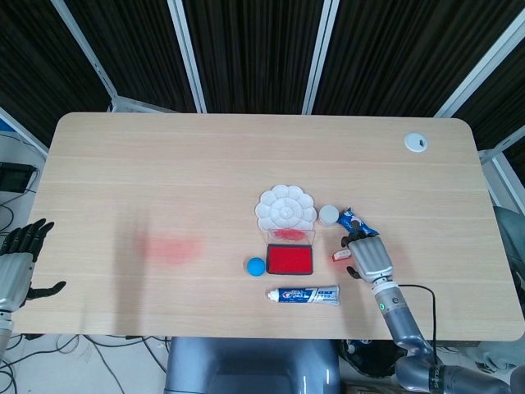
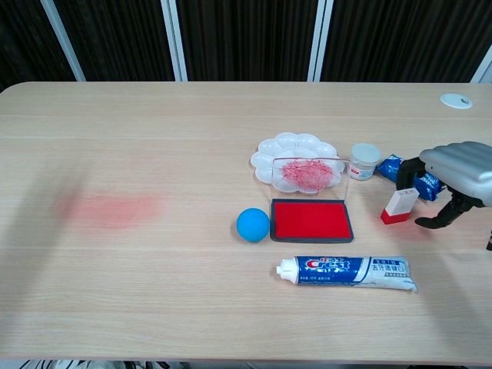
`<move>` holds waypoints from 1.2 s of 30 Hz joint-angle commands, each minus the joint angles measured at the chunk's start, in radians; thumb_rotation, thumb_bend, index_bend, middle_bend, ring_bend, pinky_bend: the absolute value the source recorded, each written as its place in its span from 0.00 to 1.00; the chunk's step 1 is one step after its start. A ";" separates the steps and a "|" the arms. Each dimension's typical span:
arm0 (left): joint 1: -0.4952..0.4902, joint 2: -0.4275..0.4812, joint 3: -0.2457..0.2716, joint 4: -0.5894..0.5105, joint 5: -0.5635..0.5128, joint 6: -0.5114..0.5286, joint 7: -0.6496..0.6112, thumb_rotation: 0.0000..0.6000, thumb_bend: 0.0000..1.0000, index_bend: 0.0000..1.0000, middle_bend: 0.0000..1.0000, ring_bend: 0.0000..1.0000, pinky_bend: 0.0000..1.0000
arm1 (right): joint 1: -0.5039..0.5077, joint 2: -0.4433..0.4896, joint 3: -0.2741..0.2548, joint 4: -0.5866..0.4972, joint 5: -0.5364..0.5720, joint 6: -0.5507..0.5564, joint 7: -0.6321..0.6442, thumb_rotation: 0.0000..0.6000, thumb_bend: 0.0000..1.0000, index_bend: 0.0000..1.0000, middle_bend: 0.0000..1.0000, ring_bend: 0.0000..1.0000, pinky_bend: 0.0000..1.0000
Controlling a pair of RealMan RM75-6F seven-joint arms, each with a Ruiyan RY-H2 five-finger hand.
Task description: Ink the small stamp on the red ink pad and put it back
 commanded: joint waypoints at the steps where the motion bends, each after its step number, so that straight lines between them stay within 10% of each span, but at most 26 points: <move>1: -0.001 0.001 0.000 -0.001 -0.001 -0.002 -0.001 1.00 0.03 0.00 0.00 0.00 0.00 | 0.005 -0.008 0.000 0.008 0.005 -0.004 -0.002 1.00 0.35 0.41 0.37 0.29 0.41; 36: -0.007 0.009 0.002 -0.009 -0.017 -0.018 -0.012 1.00 0.03 0.00 0.00 0.00 0.00 | 0.035 -0.063 0.003 0.061 0.043 -0.021 -0.004 1.00 0.42 0.50 0.40 0.31 0.41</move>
